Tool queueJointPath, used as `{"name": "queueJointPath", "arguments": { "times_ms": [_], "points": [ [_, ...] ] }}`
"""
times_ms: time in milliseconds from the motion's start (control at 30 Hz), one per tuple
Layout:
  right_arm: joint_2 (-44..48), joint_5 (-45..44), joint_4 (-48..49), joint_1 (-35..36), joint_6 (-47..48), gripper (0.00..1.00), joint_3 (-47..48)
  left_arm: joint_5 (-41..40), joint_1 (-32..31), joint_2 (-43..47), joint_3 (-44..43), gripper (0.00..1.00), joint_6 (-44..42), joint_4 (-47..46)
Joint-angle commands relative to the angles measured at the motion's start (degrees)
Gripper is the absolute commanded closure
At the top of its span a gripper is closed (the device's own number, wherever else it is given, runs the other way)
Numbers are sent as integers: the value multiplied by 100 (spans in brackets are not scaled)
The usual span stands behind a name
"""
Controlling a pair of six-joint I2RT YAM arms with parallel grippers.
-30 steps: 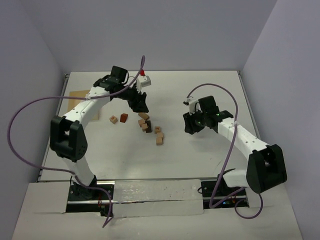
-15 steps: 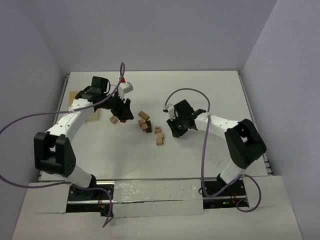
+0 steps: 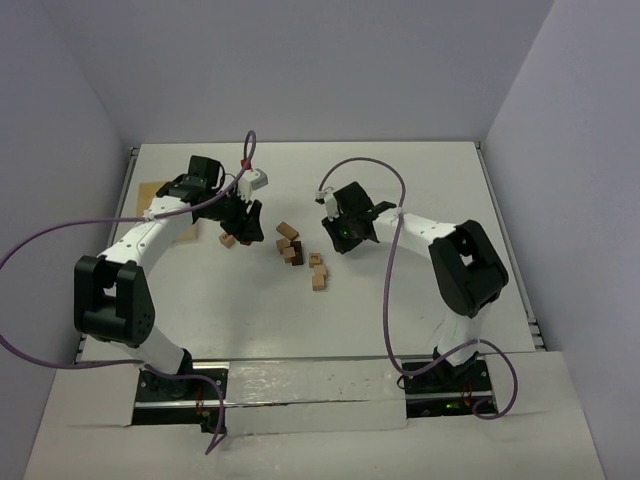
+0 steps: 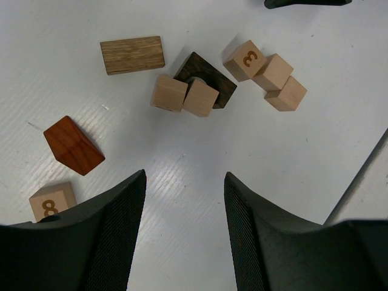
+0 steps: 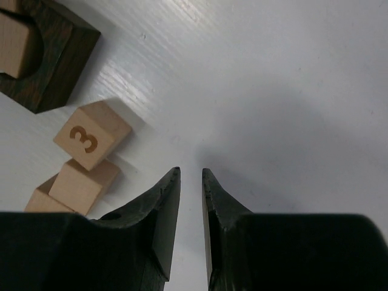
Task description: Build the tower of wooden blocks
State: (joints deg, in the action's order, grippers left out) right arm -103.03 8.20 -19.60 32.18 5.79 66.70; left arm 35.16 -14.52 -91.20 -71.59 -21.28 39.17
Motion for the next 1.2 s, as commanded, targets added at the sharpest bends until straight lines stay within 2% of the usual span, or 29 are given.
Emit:
{"name": "queueJointPath", "arguments": {
  "times_ms": [0,367,667,833,1033,1167],
  "points": [
    [-275,121,11,91,-135,72,450,-110,6,69,24,40,102,-212],
    [-441,256,-194,434,-50,74,490,-141,281,329,338,40,227,-336],
    [-894,533,-188,668,-153,73,1118,-154,390,490,475,40,206,-286],
    [-991,841,-280,754,-167,67,1284,-133,468,516,541,40,160,-243],
    [-410,815,-411,599,122,57,957,-44,494,486,541,40,207,-331],
    [133,794,-468,127,212,57,749,31,494,475,534,40,260,-396]
  ]
}}
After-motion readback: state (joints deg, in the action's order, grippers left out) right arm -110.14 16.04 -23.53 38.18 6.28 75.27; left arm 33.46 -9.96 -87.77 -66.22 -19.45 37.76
